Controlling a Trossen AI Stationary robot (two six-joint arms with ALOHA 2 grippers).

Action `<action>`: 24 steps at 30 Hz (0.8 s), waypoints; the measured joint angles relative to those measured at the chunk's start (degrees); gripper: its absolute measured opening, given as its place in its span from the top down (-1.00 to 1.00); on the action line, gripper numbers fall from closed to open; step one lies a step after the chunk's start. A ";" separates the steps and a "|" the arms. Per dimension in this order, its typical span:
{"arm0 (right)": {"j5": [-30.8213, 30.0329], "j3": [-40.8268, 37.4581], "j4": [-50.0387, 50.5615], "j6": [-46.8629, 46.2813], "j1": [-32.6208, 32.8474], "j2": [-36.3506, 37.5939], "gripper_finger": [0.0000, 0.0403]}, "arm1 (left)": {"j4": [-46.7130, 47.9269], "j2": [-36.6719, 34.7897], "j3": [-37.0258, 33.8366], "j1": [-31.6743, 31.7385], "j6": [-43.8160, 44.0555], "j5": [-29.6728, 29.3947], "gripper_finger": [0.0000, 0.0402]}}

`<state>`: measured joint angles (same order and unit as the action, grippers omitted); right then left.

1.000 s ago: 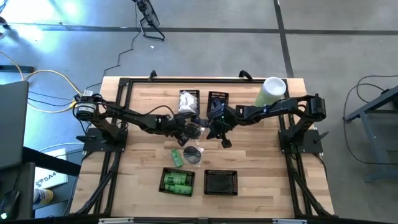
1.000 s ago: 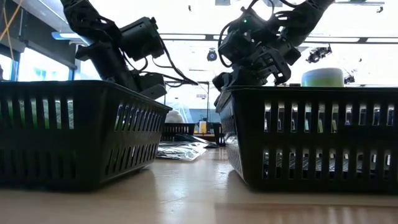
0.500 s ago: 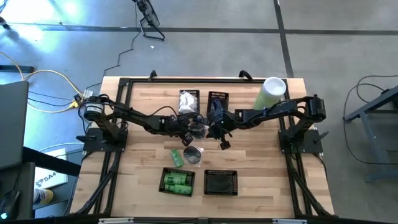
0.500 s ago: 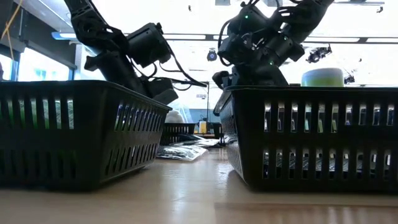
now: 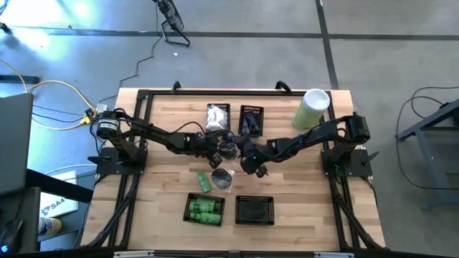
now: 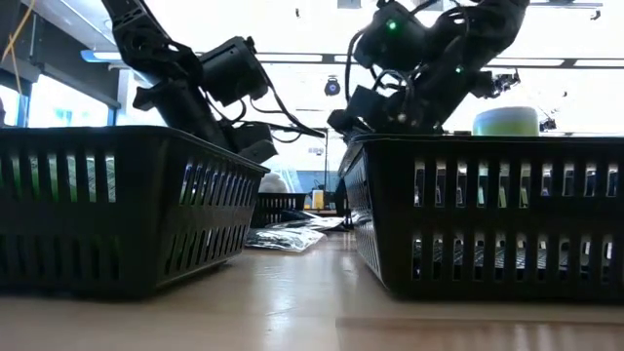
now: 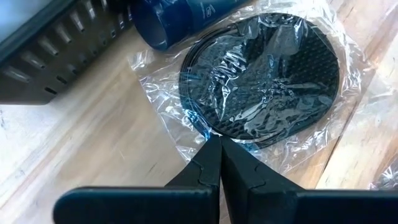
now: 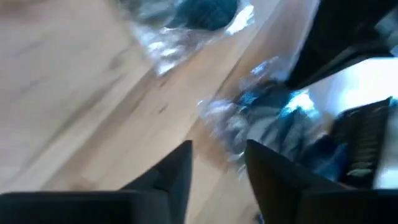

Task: Pick & Place Travel size toiletries
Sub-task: Put the black hairbrush into the bottom right black bin

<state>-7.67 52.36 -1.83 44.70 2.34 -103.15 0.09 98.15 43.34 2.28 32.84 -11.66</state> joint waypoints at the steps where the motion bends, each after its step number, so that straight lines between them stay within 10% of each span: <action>1: -1.52 0.23 -1.25 1.33 0.38 -0.72 0.22 | 0.30 0.00 -0.01 0.00 -0.02 0.00 1.00; 8: -8.76 0.18 -6.76 5.04 1.21 -5.56 0.08 | 0.71 0.04 -0.05 0.00 -0.88 0.92 1.00; 24: -8.47 0.13 -11.65 3.18 -0.88 -6.99 0.53 | 0.08 0.09 -0.10 0.00 -2.58 1.82 1.00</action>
<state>-16.15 52.49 -13.48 47.88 1.46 -110.15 0.16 98.24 43.24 2.28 30.26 -9.85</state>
